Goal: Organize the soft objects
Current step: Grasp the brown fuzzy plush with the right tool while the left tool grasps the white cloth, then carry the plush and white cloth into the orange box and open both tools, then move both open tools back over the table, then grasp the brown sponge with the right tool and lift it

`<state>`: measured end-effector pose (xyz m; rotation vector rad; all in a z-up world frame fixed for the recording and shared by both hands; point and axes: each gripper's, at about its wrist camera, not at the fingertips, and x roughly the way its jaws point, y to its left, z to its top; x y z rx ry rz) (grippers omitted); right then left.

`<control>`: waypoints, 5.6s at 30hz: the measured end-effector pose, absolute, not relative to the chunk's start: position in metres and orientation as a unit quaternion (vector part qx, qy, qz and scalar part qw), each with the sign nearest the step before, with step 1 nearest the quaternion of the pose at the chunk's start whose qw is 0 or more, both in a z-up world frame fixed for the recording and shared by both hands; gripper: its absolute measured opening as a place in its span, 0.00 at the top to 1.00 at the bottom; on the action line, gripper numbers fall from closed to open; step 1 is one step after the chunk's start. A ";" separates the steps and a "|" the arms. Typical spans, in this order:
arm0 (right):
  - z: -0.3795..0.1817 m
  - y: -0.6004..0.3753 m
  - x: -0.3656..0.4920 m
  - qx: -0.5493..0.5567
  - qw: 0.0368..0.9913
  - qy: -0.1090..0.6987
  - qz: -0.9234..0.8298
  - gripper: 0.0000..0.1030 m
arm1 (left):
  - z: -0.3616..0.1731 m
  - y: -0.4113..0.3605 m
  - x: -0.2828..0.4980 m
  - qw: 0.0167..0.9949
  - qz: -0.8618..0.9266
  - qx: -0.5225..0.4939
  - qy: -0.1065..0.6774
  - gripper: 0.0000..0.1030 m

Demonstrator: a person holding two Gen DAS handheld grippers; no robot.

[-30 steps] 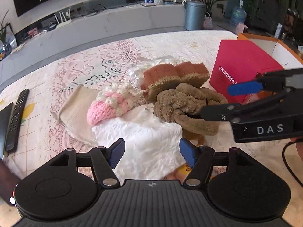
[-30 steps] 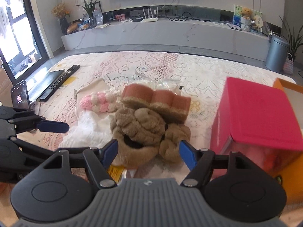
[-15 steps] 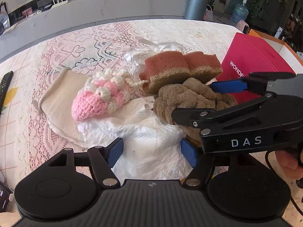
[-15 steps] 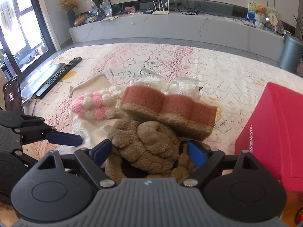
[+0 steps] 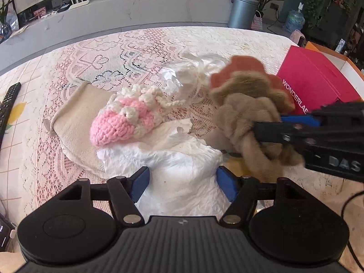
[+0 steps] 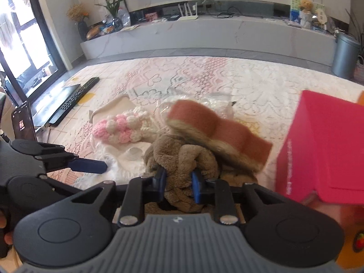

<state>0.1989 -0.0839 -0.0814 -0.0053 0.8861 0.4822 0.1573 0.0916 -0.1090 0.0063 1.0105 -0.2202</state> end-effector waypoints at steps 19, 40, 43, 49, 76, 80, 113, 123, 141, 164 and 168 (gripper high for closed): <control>-0.069 -0.108 0.175 0.032 0.875 0.427 0.227 0.78 | -0.080 0.095 0.139 0.902 -0.060 -0.025 0.427 0.85; 0.022 -0.172 0.084 0.088 0.913 0.331 0.222 0.78 | 0.034 0.059 0.029 0.948 -0.116 -0.034 0.294 0.86; 0.033 -0.191 0.068 0.089 0.921 0.316 0.211 0.78 | 0.043 0.043 0.020 0.951 -0.136 -0.021 0.278 0.86; 0.049 -0.235 0.044 0.092 0.935 0.291 0.178 0.78 | 0.058 0.006 0.019 0.950 -0.181 0.000 0.256 0.86; 0.039 -0.414 0.182 0.083 0.929 0.360 0.033 0.78 | 0.021 -0.219 0.186 0.855 -0.359 0.185 0.325 0.86; 0.008 -0.418 0.218 0.066 0.907 0.416 0.024 0.78 | -0.011 -0.243 0.211 0.826 -0.355 0.238 0.367 0.86; -0.061 -0.416 0.273 0.071 0.823 0.562 0.030 0.62 | -0.077 -0.268 0.235 0.755 -0.358 0.345 0.427 0.38; -0.012 -0.412 0.237 0.069 0.857 0.510 0.010 0.55 | -0.031 -0.243 0.200 0.798 -0.355 0.321 0.365 0.38; 0.027 -0.297 0.104 0.134 0.928 0.343 0.050 0.49 | 0.024 -0.053 0.100 0.936 -0.186 0.043 0.297 0.38; -0.060 -0.126 0.107 -0.047 0.900 0.403 0.160 0.46 | -0.078 0.082 0.085 0.885 -0.072 -0.084 0.452 0.37; -0.077 -0.105 0.120 -0.116 0.891 0.400 0.181 0.45 | -0.089 0.082 0.099 0.877 -0.075 -0.085 0.467 0.37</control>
